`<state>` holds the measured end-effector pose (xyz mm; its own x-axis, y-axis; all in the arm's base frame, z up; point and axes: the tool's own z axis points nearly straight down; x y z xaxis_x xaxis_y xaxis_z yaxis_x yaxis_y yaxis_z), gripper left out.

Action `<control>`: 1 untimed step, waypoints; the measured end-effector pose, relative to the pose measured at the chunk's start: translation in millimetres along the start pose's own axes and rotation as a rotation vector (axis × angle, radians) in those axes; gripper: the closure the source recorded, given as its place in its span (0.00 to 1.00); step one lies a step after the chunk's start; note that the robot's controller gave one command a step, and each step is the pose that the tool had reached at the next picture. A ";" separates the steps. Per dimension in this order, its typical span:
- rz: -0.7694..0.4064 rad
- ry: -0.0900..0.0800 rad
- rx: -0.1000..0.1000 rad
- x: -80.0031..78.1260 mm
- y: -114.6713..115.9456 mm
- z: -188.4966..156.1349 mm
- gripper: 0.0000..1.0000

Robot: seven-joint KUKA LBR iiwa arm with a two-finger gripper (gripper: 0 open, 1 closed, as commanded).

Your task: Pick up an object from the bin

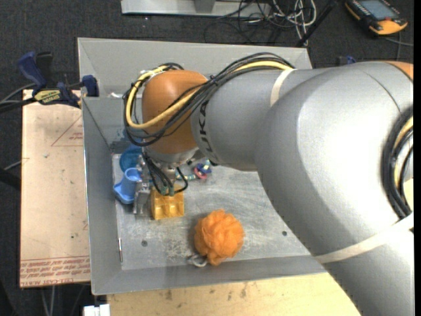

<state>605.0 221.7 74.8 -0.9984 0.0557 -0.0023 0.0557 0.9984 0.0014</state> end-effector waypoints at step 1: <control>0.000 0.009 0.004 2.3 -0.8 -15.6 1.00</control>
Offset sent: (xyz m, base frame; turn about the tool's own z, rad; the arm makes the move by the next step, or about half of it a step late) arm -0.0001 -0.0001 0.0382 0.0000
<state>602.6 221.0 90.4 -0.9984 0.0560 0.0069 0.0559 0.9984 -0.0021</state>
